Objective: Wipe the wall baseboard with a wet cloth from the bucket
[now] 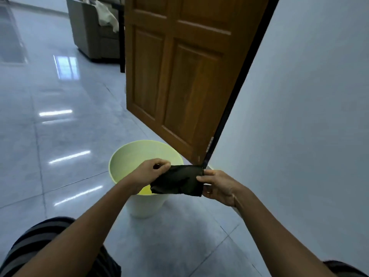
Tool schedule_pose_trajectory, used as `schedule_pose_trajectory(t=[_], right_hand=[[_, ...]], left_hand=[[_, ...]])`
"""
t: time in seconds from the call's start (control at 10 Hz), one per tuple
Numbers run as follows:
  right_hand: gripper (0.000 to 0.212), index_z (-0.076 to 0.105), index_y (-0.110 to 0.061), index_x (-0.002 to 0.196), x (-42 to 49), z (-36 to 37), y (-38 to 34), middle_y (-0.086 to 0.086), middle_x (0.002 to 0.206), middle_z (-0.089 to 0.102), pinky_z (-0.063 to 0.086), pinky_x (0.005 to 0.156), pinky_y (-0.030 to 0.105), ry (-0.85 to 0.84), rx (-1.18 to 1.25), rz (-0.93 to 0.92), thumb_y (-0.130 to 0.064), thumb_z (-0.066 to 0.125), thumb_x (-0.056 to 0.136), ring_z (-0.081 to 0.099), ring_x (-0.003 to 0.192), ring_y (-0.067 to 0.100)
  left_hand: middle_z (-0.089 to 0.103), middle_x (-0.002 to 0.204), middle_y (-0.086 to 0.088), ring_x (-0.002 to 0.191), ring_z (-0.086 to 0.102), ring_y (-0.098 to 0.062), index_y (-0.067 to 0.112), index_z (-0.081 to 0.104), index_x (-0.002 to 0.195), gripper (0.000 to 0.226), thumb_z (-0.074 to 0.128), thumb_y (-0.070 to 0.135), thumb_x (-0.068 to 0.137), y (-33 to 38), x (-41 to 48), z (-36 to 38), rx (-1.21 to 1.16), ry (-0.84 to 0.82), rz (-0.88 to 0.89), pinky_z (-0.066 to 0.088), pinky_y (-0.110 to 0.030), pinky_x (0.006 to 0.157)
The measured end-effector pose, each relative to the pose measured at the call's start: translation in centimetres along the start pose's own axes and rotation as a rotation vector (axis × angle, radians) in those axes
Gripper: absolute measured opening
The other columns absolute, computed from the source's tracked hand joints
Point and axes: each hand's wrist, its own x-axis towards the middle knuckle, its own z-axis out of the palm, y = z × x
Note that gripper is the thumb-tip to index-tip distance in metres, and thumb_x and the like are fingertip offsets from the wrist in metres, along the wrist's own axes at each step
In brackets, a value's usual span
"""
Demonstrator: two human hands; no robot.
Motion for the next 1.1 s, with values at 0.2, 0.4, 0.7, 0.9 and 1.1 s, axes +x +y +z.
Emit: schedule_pose_trajectory(t=[0.2, 0.4, 0.7, 0.9, 1.1], right_hand=[[0.025, 0.060, -0.011, 0.115, 3.8, 2.4, -1.2, 0.013, 0.114, 0.063, 0.053, 0.066, 0.031, 0.247, -0.110, -0.067, -0.017, 0.045, 0.097, 0.060, 0.101, 0.025], [0.036, 0.049, -0.007, 0.123, 8.1, 2.4, -0.2, 0.009, 0.107, 0.052, 0.050, 0.083, 0.039, 0.600, -0.277, -0.164, -0.023, 0.029, 0.099, 0.051, 0.094, 0.023], [0.047, 0.052, -0.008, 0.114, 16.4, 1.6, 5.2, 0.013, 0.103, 0.056, 0.054, 0.080, 0.041, 0.682, -0.097, -0.073, -0.047, 0.032, 0.098, 0.057, 0.095, 0.029], [0.027, 0.059, -0.024, 0.087, 22.1, 2.5, 10.2, 0.001, 0.076, 0.057, 0.042, 0.049, 0.020, 0.488, 0.210, -0.092, -0.029, 0.037, 0.102, 0.052, 0.064, 0.015], [0.022, 0.053, -0.016, 0.101, 20.2, 1.1, 7.7, 0.006, 0.095, 0.060, 0.043, 0.061, 0.026, 0.394, -0.125, 0.098, -0.034, 0.040, 0.100, 0.057, 0.081, 0.018]], left_hand=[[0.070, 0.088, -0.004, 0.083, 0.061, -0.018, 0.015, 0.070, 0.091, 0.024, 0.074, 0.036, 0.079, -3.0, 1.5, -1.3, 0.143, -0.308, -0.202, 0.047, -0.030, 0.075], [0.067, 0.098, -0.004, 0.090, 0.061, -0.016, 0.010, 0.067, 0.099, 0.026, 0.066, 0.033, 0.088, -3.1, 5.5, 0.7, -0.251, 0.019, -0.219, 0.046, -0.028, 0.076], [0.062, 0.097, -0.017, 0.089, 0.058, -0.034, 0.002, 0.052, 0.104, 0.037, 0.039, 0.036, 0.100, -7.3, 12.8, 6.3, 0.114, 0.404, -0.229, 0.043, -0.038, 0.069], [0.054, 0.075, -0.008, 0.068, 0.051, -0.027, 0.005, 0.053, 0.095, 0.045, 0.031, 0.043, 0.101, -11.1, 15.8, 9.5, 0.038, 0.166, -0.314, 0.035, -0.034, 0.060], [0.063, 0.109, -0.016, 0.091, 0.060, -0.029, 0.015, 0.052, 0.120, 0.024, 0.046, 0.023, 0.098, -9.2, 14.8, 7.7, 0.322, 0.284, -0.461, 0.040, -0.032, 0.067]])
